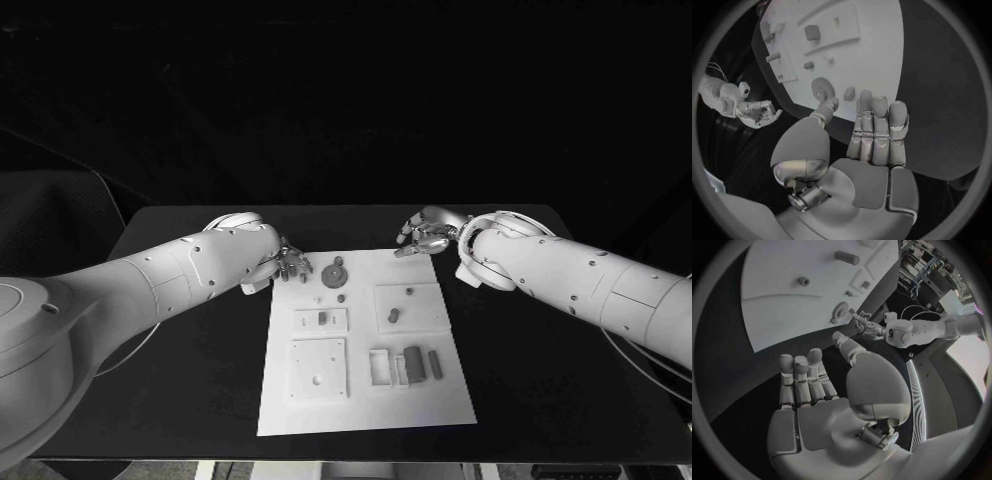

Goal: Assemble the parts on the task board

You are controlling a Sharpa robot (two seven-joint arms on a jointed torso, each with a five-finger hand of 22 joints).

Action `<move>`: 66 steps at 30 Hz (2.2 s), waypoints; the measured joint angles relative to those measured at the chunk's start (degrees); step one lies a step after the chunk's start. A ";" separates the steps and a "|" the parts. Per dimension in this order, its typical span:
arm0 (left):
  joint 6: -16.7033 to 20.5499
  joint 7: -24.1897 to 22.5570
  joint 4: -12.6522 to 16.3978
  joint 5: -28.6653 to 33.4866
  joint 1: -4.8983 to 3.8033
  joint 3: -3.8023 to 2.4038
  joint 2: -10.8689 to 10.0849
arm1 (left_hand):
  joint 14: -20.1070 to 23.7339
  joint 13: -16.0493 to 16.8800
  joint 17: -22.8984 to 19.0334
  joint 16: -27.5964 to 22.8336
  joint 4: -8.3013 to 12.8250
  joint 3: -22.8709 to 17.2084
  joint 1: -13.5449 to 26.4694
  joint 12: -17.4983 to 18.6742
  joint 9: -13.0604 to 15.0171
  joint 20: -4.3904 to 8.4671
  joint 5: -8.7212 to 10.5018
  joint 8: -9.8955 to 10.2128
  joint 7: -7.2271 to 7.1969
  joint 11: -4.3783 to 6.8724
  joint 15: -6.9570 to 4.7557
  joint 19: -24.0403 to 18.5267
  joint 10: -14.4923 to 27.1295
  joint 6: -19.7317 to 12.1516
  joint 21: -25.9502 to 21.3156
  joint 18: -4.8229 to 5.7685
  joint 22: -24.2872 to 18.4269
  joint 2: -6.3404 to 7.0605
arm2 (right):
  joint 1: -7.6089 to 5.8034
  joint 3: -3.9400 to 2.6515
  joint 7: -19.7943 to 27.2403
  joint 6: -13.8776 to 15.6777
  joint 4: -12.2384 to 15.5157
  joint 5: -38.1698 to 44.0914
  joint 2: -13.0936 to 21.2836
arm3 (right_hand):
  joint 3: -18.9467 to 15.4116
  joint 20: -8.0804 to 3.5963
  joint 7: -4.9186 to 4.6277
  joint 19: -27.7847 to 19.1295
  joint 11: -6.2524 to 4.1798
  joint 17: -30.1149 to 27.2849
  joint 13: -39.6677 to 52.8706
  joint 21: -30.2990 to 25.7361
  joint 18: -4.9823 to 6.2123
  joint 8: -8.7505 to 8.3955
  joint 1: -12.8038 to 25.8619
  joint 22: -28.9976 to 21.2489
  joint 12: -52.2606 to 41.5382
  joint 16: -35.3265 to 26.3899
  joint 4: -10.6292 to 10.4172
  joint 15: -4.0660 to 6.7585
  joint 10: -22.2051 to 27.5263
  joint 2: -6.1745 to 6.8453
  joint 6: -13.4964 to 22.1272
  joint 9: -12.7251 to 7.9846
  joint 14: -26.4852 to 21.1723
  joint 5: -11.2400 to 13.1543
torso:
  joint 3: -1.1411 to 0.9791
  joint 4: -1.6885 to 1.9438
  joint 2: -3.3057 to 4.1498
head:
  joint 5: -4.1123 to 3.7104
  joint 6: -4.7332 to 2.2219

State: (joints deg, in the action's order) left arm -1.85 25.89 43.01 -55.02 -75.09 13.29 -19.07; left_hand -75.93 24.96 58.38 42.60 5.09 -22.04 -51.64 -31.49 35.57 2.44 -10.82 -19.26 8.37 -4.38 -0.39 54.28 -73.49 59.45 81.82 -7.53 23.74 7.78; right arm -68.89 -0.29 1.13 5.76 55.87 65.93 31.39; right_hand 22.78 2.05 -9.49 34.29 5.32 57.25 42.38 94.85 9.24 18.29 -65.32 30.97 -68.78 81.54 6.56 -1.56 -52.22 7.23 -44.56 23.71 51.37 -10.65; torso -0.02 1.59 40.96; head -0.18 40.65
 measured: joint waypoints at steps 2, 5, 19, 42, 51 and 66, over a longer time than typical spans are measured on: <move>-0.01 0.00 -0.16 -0.09 0.06 0.00 0.07 | 0.00 0.00 0.05 0.00 0.00 0.00 0.00 0.00 0.00 0.00 0.00 0.00 0.00 0.00 0.00 0.00 0.00 0.00 0.00 0.02 0.00 0.00 | 0.00 0.00 0.00 0.00 0.00 0.00 -0.03 | 0.00 0.00 0.00 0.00 0.00 0.00 0.00 0.00 -0.01 0.00 0.00 0.00 0.00 0.00 0.00 0.00 0.00 0.00 0.00 0.00 0.00 0.00 | 0.00 0.01 -0.01 | -0.01 0.02; 0.00 -0.01 -0.39 -0.19 0.20 -0.01 0.14 | 0.00 0.00 0.07 0.00 0.00 0.00 0.26 0.00 0.00 0.00 0.00 0.00 0.00 0.00 0.00 0.00 0.00 0.00 0.00 0.10 0.00 -0.27 | 0.00 0.00 0.00 -0.01 0.08 0.00 -0.08 | 0.00 0.00 0.00 0.00 0.00 0.00 0.00 0.00 0.00 0.00 0.00 0.00 0.00 0.00 0.00 0.00 0.00 0.00 0.00 0.00 0.00 0.00 | -0.01 0.04 -0.02 | -0.03 0.04; 0.01 -0.70 -0.80 -0.23 0.91 -0.01 0.91 | 0.20 0.05 0.31 0.22 0.51 -0.83 -0.96 -0.23 -0.06 0.00 0.00 0.00 -0.01 0.20 -0.20 0.00 0.19 0.00 0.01 -0.06 0.00 -1.48 | 0.00 0.00 -0.01 -0.09 0.26 0.00 -0.18 | 0.00 0.00 0.00 0.00 0.00 0.01 0.01 0.00 0.00 0.00 0.00 0.00 0.00 0.00 0.00 0.00 0.00 0.00 0.00 0.00 0.00 0.00 | -0.04 0.04 -0.03 | -0.29 0.38; 0.07 -1.24 -0.93 -0.22 1.10 0.00 1.33 | 0.20 0.02 0.72 0.79 1.47 -2.59 -3.60 -0.23 -0.11 -0.01 0.00 0.00 -0.25 0.00 -0.20 0.00 0.39 0.20 0.26 -0.09 0.00 -4.10 | 0.00 0.00 -0.03 -0.33 0.27 0.00 -0.41 | 0.00 0.00 0.00 0.00 0.00 0.01 -0.04 0.00 0.00 0.00 0.00 0.01 0.00 0.00 0.00 0.00 0.00 0.00 0.00 0.00 0.00 0.00 | -0.06 0.08 -0.09 | -0.38 0.59; 0.06 -1.28 -1.24 -0.21 1.14 0.00 1.52 | 0.20 -0.02 1.11 1.19 2.01 -3.98 -6.38 -0.23 -0.01 -0.01 0.00 0.00 -0.43 0.03 -0.20 0.00 0.36 0.98 0.69 -0.10 0.06 -5.77 | 0.00 0.00 -0.03 -0.46 0.26 0.00 -0.42 | 0.00 0.00 0.00 0.00 0.00 0.01 -0.04 0.00 0.00 0.00 0.00 0.01 0.00 0.00 0.00 0.00 0.00 0.00 0.00 0.00 0.00 0.00 | -0.04 0.07 -0.10 | -0.48 0.60; 0.07 -1.37 -1.27 -0.15 1.17 -0.02 1.45 | -0.54 0.03 2.14 2.73 2.06 -6.65 -10.38 -0.85 0.46 0.33 0.36 -1.24 -1.00 1.00 -0.94 0.74 -1.86 3.93 2.05 0.12 0.59 -6.11 | 0.00 0.00 -0.04 -0.53 0.26 -0.01 -0.42 | 0.15 0.00 0.00 0.00 0.00 -0.03 -0.03 0.00 -0.01 0.00 0.00 -0.04 0.00 0.00 -0.15 0.00 0.00 0.00 0.00 0.00 0.00 0.00 | -0.01 0.07 -0.10 | -0.52 0.77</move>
State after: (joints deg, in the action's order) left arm -1.78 24.52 41.74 -55.17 -73.92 13.27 -17.62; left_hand -76.47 24.99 60.53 45.33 7.15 -28.68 -62.01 -32.34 36.03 2.77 -10.46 -20.50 7.36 -3.38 -1.34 55.02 -75.35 63.38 83.87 -7.40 24.32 1.66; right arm -68.89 -0.29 1.09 5.23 56.13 65.92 30.97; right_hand 22.93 2.05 -9.48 34.29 5.32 57.22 42.35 94.85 9.24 18.29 -65.32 30.93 -68.78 81.54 6.41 -1.56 -52.22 7.23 -44.56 23.71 51.37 -10.65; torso -0.03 1.66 40.86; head -0.69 41.43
